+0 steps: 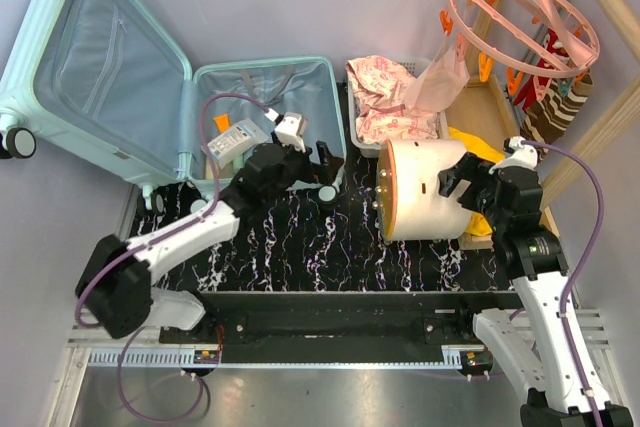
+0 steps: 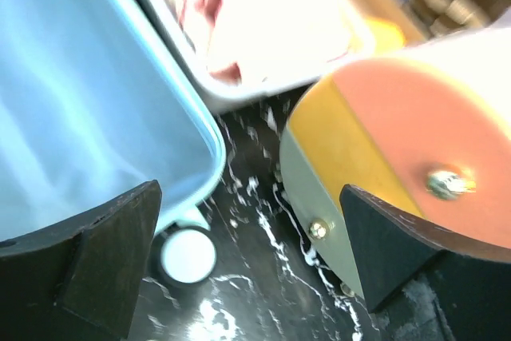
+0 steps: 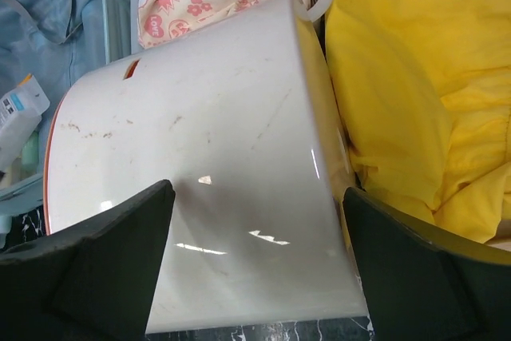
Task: Open, take out, and arrange the luggage
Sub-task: Adjust the storage box at the center of the board.
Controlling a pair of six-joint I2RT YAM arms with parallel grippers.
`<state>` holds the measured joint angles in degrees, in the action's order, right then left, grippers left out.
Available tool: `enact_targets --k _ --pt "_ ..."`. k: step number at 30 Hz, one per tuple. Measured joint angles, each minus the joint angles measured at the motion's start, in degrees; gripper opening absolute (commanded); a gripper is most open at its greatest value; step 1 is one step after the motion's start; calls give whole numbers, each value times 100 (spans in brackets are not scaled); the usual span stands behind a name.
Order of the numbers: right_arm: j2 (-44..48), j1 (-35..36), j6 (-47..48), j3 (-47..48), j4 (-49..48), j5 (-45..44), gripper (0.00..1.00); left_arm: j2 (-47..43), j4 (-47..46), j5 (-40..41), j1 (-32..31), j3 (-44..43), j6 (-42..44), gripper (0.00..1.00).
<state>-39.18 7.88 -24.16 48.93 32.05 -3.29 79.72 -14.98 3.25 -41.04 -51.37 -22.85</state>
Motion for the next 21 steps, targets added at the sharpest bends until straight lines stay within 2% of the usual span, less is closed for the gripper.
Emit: enact_targets --k 3,7,13,21 --pt "111 7 225 94 118 -68 94 -660 -232 -411 96 350 496 99" --pt "37 7 466 444 214 -111 92 -837 -297 -1528 61 376 1027 97" --pt "-229 11 496 754 57 186 92 -245 -44 -3029 48 -72 1397 91" --pt "-229 22 422 754 55 664 92 706 37 -3947 48 -918 1471 85"
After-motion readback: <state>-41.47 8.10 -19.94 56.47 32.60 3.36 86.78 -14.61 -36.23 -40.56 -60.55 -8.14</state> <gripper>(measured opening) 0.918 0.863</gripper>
